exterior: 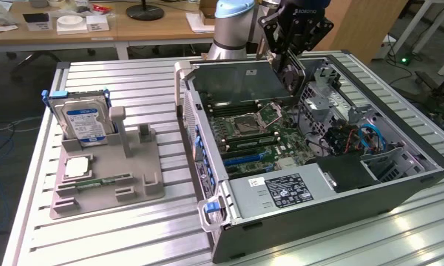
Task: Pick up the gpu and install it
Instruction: 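Insert the gpu into the slot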
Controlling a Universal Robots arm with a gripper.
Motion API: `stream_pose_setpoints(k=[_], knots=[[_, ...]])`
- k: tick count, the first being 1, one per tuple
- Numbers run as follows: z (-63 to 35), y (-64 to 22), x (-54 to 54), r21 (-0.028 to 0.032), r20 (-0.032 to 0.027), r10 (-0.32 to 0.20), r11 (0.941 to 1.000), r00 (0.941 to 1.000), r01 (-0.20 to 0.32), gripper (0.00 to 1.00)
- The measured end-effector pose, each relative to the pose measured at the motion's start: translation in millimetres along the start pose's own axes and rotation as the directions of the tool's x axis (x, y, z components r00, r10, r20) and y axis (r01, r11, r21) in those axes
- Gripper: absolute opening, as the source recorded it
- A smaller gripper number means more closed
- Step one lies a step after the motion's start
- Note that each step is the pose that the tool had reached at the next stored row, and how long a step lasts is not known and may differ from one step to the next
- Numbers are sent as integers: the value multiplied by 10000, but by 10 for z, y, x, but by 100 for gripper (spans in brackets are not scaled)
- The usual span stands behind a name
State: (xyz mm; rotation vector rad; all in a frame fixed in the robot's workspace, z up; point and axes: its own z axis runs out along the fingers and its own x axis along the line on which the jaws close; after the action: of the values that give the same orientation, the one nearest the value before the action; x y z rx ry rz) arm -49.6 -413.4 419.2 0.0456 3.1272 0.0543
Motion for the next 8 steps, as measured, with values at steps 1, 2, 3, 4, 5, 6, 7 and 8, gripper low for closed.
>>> stream_pose_setpoints(k=[1,2,3,4,5,6,7,8], knots=[[0,0,0,0,0,0,10000,10000,0,28],[0,0,0,0,0,0,10000,10000,0,28],[0,0,0,0,0,-1,10000,10000,1,28],[0,0,0,0,0,0,10000,10000,0,28],[0,0,0,-1,0,0,10000,10000,0,28],[0,0,0,-4,1,0,10000,10000,0,28],[0,0,0,-5,0,0,10000,10000,0,28],[0,0,0,-6,0,-9,10000,10000,9,28]])
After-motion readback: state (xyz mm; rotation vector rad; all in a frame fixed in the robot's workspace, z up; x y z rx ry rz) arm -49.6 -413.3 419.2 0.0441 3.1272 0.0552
